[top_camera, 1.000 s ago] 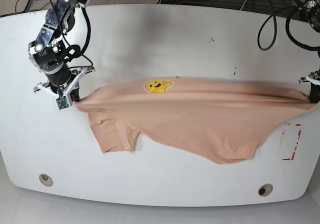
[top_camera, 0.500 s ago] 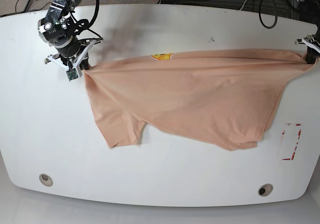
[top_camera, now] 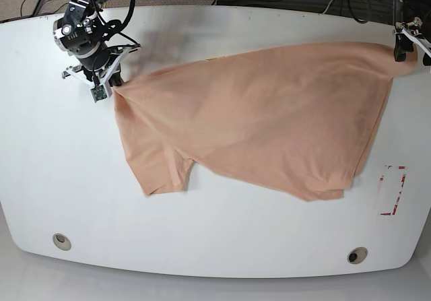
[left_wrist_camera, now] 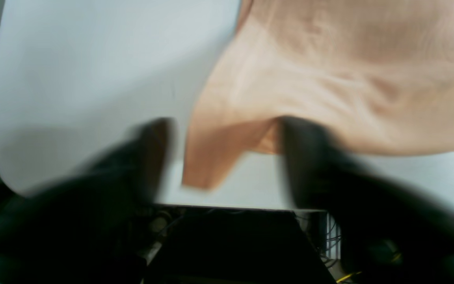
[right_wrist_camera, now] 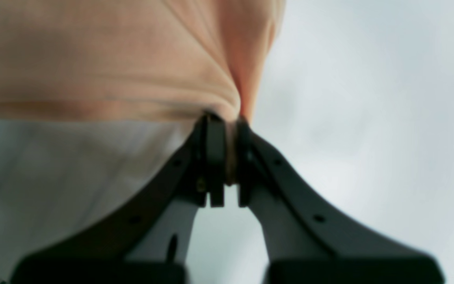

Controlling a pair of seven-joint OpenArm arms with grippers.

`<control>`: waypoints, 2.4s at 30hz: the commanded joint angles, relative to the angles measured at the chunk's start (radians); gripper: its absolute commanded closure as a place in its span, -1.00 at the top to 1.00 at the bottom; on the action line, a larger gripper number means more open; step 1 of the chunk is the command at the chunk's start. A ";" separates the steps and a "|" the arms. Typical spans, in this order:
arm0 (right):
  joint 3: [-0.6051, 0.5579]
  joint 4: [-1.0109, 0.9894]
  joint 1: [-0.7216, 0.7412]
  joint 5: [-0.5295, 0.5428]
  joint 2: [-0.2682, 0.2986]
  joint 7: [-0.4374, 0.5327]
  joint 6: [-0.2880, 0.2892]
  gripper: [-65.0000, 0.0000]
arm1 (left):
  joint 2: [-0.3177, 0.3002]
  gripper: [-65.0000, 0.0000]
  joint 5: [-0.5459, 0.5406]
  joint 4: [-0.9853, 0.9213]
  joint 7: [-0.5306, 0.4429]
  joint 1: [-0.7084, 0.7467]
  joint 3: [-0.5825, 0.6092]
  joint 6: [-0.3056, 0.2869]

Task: Layout the t-shirt on the table in an organized manner, then fold the t-shirt properly
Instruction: 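Lower the t-shirt onto the table with both grippers, then release and regrasp the t-shirt's hem corner with the left gripper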

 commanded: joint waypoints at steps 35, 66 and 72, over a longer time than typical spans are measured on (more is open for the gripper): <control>0.001 0.018 0.051 0.009 -0.023 0.018 -0.002 -1.00 | -0.052 0.50 0.436 -0.859 -0.213 -1.041 0.430 0.003; 0.003 0.019 0.052 0.009 -0.036 0.018 -0.002 -1.00 | 0.056 -0.38 0.461 -1.418 -0.537 -1.222 0.568 0.047; 0.003 0.019 0.052 0.009 -0.038 0.018 -0.002 -1.00 | 0.056 -0.87 0.458 -1.418 -0.537 -1.223 0.568 0.104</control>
